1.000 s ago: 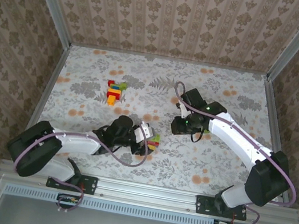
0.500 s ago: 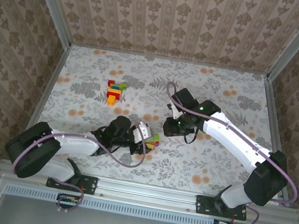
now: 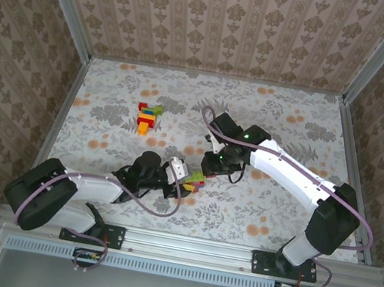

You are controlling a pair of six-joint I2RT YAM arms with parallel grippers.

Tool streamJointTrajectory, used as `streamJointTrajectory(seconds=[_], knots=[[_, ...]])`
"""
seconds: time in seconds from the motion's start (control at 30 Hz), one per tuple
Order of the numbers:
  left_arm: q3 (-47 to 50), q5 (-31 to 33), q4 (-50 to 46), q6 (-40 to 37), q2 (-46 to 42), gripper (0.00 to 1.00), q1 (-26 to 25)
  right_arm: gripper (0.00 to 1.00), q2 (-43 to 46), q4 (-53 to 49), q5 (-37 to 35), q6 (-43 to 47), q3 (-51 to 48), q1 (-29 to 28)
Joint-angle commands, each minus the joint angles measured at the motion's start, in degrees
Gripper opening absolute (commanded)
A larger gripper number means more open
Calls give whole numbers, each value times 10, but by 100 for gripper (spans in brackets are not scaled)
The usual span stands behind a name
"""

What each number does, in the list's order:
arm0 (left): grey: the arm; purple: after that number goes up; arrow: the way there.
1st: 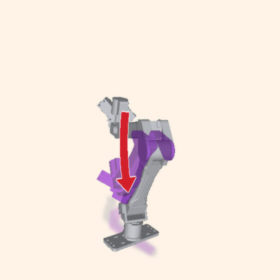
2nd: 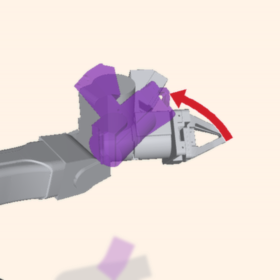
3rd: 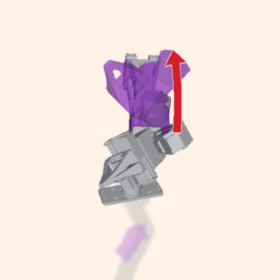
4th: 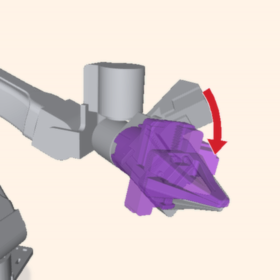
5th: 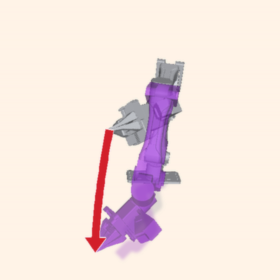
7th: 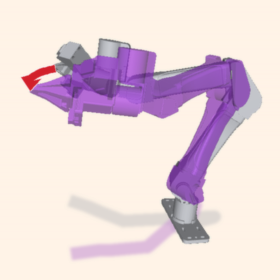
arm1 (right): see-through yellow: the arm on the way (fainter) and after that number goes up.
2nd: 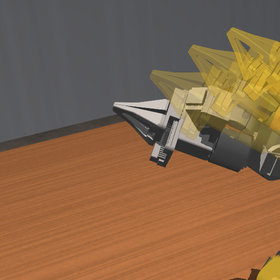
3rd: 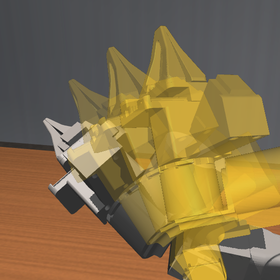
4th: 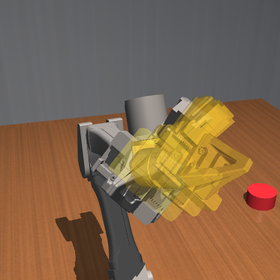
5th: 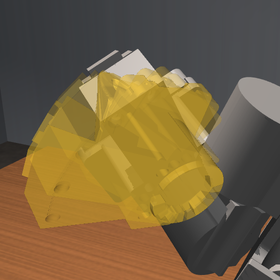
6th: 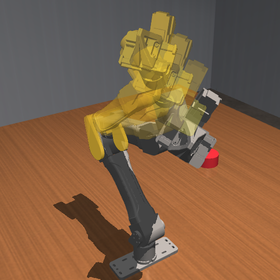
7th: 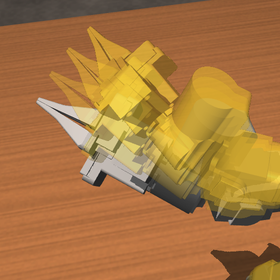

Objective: Assemble a carrot with lego

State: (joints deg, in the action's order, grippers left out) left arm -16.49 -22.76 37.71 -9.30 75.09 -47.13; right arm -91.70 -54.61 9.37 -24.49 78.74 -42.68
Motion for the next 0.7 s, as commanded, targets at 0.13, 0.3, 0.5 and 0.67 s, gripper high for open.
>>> streamJointTrajectory(seconds=[0.13,0.3,0.5,0.67], knots=[[15,-44,50,9,-30,60,4,27,-17,-23,7,-12,21,-5],[21,-62,69,10,-29,66,10,27,-16,-18,8,-14,17,-6],[26,-98,110,19,-6,69,29,27,-14,-19,7,-16,25,-10],[27,-137,147,29,19,68,54,27,-19,-25,7,-16,32,-14]])
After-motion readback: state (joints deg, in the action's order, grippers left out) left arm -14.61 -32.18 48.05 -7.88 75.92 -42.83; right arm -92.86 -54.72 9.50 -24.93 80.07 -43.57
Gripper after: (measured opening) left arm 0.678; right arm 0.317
